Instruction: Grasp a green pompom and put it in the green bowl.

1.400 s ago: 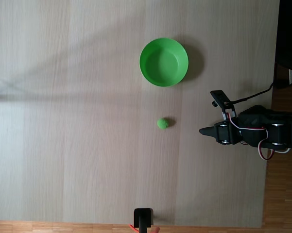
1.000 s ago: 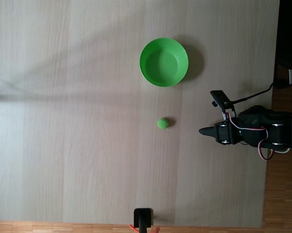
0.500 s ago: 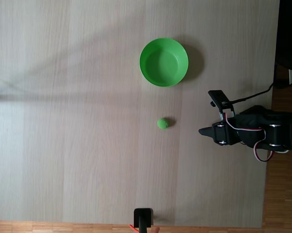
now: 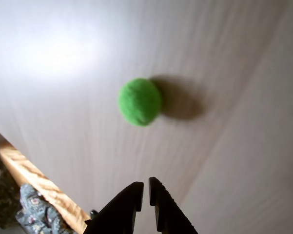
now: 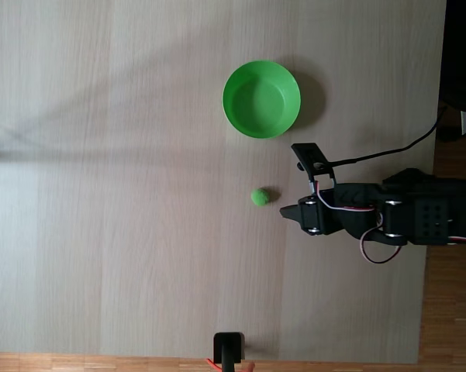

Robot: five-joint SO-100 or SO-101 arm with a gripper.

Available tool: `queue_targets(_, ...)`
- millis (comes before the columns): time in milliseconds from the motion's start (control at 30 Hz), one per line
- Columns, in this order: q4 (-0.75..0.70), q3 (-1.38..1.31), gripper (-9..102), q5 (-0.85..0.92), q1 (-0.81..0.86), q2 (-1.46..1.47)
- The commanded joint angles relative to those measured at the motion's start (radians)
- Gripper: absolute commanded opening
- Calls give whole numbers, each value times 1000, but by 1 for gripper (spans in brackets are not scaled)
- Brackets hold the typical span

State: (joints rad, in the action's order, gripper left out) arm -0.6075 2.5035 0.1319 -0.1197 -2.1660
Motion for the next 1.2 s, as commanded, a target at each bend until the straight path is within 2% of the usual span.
queue_targets(0,29,-164,0,6,-8,160)
queue_targets(333,12,-408,0,8,6,466)
queue_targets(567,-156,-508,0,8,23,511)
queue_targets(733,-227,-554,1,8,21,509)
queue_targets(1000,-232,-554,15,8,23,523)
queue_targets(1167,-241,-551,19,9,25,526)
